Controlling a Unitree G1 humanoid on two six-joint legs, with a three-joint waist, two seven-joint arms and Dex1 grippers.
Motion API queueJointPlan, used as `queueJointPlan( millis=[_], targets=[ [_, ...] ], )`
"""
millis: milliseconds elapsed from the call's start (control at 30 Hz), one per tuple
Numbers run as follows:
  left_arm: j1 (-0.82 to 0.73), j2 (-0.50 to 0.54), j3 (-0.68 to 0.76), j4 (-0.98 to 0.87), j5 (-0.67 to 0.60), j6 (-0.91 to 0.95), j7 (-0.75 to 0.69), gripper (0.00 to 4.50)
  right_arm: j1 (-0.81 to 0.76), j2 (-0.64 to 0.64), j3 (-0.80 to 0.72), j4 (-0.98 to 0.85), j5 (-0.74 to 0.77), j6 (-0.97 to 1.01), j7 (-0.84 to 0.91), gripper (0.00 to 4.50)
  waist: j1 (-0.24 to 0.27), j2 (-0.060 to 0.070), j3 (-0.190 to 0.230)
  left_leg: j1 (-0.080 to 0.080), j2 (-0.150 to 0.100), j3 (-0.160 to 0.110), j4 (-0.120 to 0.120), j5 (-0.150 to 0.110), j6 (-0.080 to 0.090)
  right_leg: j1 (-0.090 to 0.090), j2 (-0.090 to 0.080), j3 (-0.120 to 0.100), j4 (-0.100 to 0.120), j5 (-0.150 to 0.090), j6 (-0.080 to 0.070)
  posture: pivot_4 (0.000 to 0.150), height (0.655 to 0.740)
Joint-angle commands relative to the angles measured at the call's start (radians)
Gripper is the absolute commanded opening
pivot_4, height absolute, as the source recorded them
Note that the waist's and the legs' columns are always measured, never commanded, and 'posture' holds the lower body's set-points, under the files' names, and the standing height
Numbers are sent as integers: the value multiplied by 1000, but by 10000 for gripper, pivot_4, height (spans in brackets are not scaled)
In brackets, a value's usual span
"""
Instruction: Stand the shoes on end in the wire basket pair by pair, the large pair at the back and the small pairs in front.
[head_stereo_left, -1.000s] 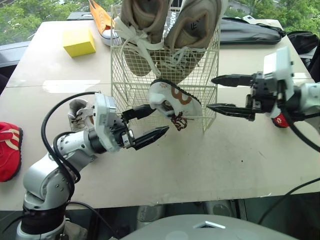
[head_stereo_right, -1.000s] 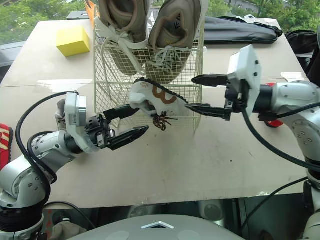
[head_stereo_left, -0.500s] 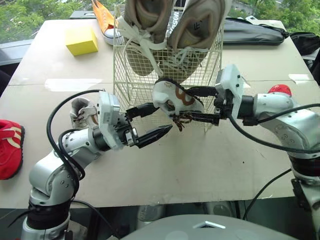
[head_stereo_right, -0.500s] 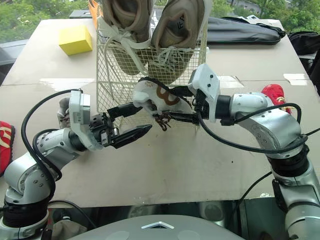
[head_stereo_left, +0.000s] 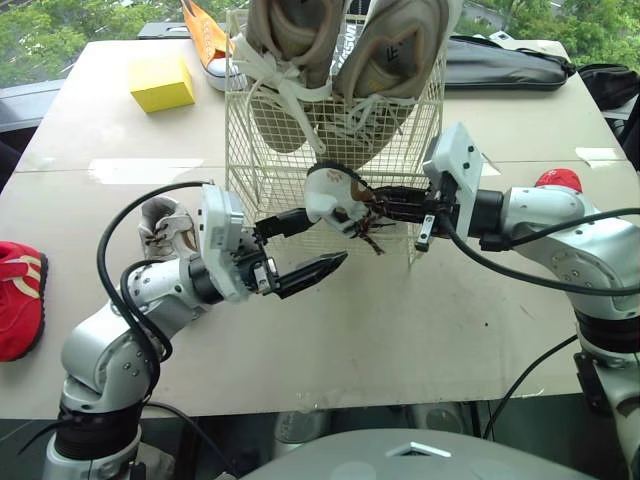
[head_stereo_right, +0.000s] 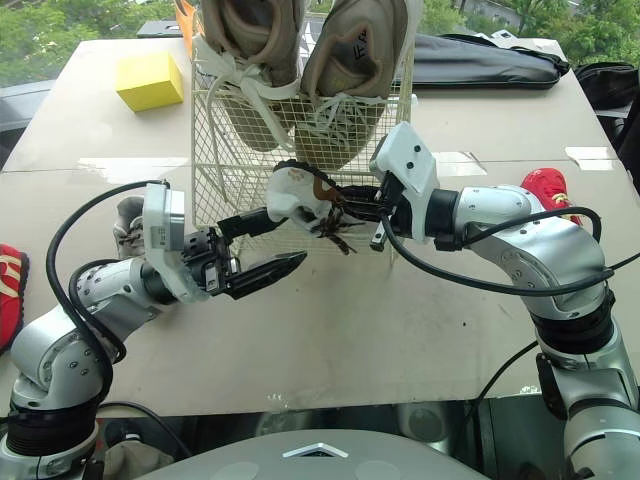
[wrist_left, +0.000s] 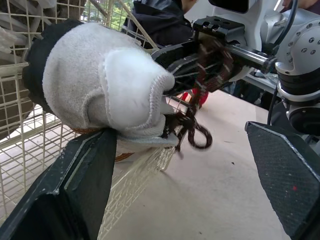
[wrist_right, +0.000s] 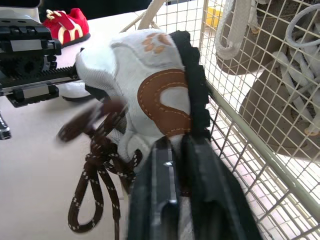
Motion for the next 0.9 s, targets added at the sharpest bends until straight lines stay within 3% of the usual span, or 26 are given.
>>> queueJointPlan(
  millis=[33,133,167,233,533,700,900],
  targets=[
    [-1,-4,-10,-48,-4,-14,-2,45000,-8,6,15,-47,15,12,12,239,0,0,0,0,0,0,0,0,0,0,0,0,0,0,0,1500,7400],
    [1,-4,-8,-50,-3,-15,2,45000,-36,41,-92,-48,171,83,15,239,0,0,0,0,0,0,0,0,0,0,0,0,0,0,0,1500,7400],
    [2,-5,-8,-50,-3,-16,4,45000,-42,47,-106,-48,170,87,3,6598,0,0,0,0,0,0,0,0,0,0,0,0,0,0,0,1500,7400],
    [6,-5,-9,-50,-2,-19,4,45000,-46,41,-102,-42,130,78,-16,14034,-1,0,0,0,0,-1,0,0,0,0,0,0,0,0,0,1500,7400],
    [14,-8,-11,-48,5,-29,4,45000,-31,2,-10,-29,29,33,8,14034,-2,0,0,0,0,-1,0,0,0,0,0,-1,0,0,0,1500,7400],
    [22,-8,-5,-54,5,-28,11,45000,-22,-22,14,-25,-9,6,29,520,-2,0,0,0,0,-1,0,0,0,1,0,-1,-1,0,0,1500,7400],
    [24,-10,-5,-59,3,-29,21,45000,-31,-1,8,-2,-9,21,20,520,-4,0,0,1,0,-1,0,0,0,1,0,0,0,0,0,1500,7400]
  ],
)
